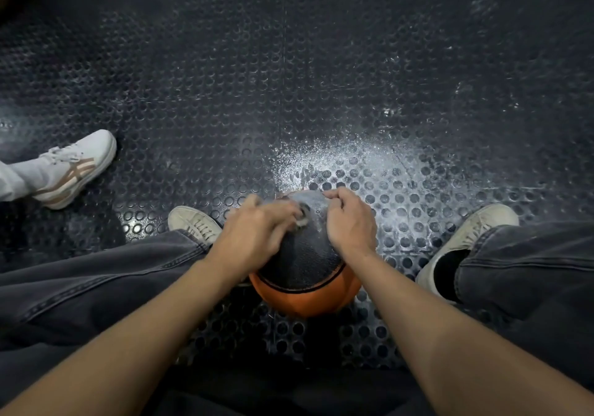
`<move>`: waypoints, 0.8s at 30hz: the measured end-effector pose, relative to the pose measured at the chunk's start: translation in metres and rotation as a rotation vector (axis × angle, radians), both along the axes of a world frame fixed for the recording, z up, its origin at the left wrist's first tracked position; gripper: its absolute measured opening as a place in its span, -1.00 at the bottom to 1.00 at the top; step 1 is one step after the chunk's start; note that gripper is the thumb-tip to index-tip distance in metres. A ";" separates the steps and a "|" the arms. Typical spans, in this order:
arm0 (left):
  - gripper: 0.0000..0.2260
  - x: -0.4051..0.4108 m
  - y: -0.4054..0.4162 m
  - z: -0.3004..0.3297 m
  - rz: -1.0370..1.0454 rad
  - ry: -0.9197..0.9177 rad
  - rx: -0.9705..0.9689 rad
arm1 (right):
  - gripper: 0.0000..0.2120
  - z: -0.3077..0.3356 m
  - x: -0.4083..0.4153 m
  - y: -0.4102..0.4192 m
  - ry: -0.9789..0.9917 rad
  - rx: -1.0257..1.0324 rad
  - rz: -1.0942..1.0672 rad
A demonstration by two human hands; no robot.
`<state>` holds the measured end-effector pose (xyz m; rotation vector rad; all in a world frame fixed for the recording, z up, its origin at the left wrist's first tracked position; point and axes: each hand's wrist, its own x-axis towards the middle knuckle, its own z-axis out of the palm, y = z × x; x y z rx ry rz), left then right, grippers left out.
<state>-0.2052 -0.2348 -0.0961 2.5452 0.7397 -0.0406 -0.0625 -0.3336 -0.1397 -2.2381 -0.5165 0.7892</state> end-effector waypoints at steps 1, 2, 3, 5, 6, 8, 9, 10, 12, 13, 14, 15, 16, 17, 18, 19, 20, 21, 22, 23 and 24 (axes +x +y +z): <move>-0.79 0.006 0.009 -0.005 0.133 -0.025 -0.064 | -0.76 0.001 -0.002 0.002 -0.009 -0.010 0.000; -0.80 0.010 0.012 -0.009 0.228 -0.053 -0.114 | -0.77 0.003 -0.004 0.004 -0.023 -0.031 -0.006; -0.80 0.011 0.007 -0.008 0.232 -0.069 -0.117 | -0.78 0.005 -0.005 0.006 -0.040 -0.055 -0.011; -0.81 0.006 -0.016 0.001 0.049 -0.037 -0.063 | -0.78 0.006 -0.002 0.004 -0.055 -0.069 -0.026; -0.80 0.000 -0.030 0.009 -0.034 -0.035 -0.055 | -0.77 0.005 0.000 0.002 -0.045 -0.062 -0.026; -0.78 -0.007 -0.031 0.014 -0.059 -0.045 -0.043 | -0.75 0.001 0.002 0.000 -0.020 -0.033 -0.009; -0.79 -0.004 -0.022 0.011 0.007 -0.044 -0.053 | -0.75 -0.001 0.000 0.000 -0.013 -0.022 0.000; -0.80 0.001 -0.011 0.004 0.115 -0.050 -0.072 | -0.75 -0.002 -0.002 0.003 -0.014 -0.015 0.006; -0.80 0.008 0.006 -0.004 0.294 -0.040 -0.123 | -0.76 -0.002 -0.005 0.008 -0.013 -0.032 -0.007; -0.78 0.010 0.004 -0.003 0.282 -0.024 -0.115 | -0.77 -0.001 -0.005 0.009 -0.017 -0.043 -0.019; -0.76 0.009 -0.003 -0.001 0.207 -0.014 -0.103 | -0.78 -0.001 -0.003 0.008 -0.021 -0.049 -0.030; -0.73 0.005 -0.015 0.004 0.106 -0.017 -0.094 | -0.78 -0.001 -0.002 0.005 -0.015 -0.053 -0.037; -0.70 0.000 -0.027 0.008 0.025 -0.012 -0.090 | -0.78 -0.002 0.000 0.002 -0.005 -0.048 -0.037; -0.68 -0.004 -0.030 0.012 -0.025 0.012 -0.085 | -0.78 -0.002 0.002 -0.001 0.003 -0.037 -0.029; -0.68 -0.004 -0.025 0.015 -0.046 0.046 -0.070 | -0.78 -0.003 0.003 -0.003 0.010 -0.023 -0.014; -0.70 -0.003 -0.015 0.014 -0.015 0.068 -0.066 | -0.78 -0.003 0.003 -0.004 0.019 -0.017 0.001; -0.70 -0.002 -0.004 0.013 0.063 0.085 -0.088 | -0.79 -0.003 0.002 -0.003 0.025 -0.012 0.007; -0.68 -0.001 0.009 0.015 0.162 0.105 -0.132 | -0.79 -0.004 0.000 -0.002 0.025 -0.007 0.005; -0.64 -0.001 0.019 0.019 0.258 0.118 -0.168 | -0.79 -0.005 -0.002 -0.001 0.021 -0.003 -0.003; -0.60 -0.002 0.027 0.022 0.322 0.129 -0.184 | -0.79 -0.005 -0.002 0.001 0.013 -0.002 -0.013; -0.59 -0.001 0.031 0.026 0.336 0.148 -0.181 | -0.78 -0.005 -0.002 0.002 0.007 -0.005 -0.021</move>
